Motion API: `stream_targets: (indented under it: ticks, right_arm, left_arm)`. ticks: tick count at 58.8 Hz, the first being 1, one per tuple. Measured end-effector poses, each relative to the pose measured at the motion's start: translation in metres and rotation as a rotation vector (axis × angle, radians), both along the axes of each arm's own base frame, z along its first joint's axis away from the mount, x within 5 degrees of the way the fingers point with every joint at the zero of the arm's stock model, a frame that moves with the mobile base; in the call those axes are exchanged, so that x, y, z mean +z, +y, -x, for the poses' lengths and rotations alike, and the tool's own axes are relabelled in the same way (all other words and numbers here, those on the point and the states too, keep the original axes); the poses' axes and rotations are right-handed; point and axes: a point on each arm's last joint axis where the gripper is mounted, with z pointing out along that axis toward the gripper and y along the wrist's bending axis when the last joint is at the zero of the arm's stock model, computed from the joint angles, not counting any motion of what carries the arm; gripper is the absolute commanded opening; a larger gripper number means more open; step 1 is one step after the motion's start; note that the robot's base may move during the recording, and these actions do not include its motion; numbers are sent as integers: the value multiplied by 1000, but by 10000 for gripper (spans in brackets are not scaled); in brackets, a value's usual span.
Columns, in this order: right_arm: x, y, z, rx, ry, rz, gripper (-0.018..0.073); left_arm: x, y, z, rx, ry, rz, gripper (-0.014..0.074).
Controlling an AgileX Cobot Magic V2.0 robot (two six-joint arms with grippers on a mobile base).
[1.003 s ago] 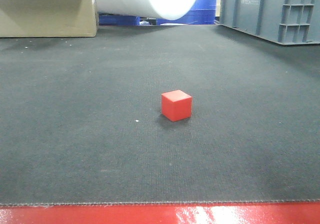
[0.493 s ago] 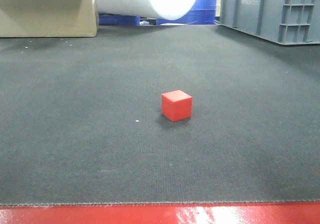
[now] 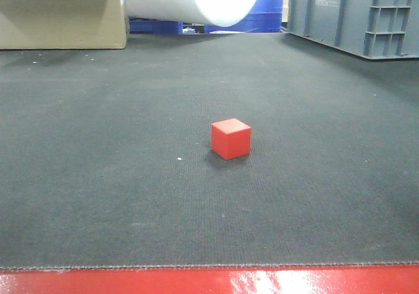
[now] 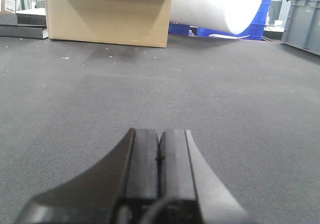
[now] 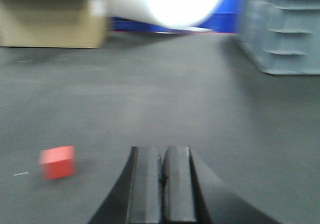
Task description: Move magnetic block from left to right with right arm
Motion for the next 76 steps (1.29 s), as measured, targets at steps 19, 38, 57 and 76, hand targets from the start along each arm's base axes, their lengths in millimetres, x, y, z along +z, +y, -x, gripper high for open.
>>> stream_targets:
  ticks: [19,38,57,76]
  right_arm:
    - [-62,-9,-7,-176,-30,-6,68]
    - [-73,-9,-8,-177,-17,0,68]
    - [-73,-9,-8,-177,-17,2,68]
    - [-73,-9,-8,-177,-17,2,68]
  left_arm:
    - [0,0,0,0,0,0,-116]
    - [0,0,0,0,0,0,-116]
    - [0,0,0,0,0,0,-116]
    - [0,0,0,0,0,0,-116]
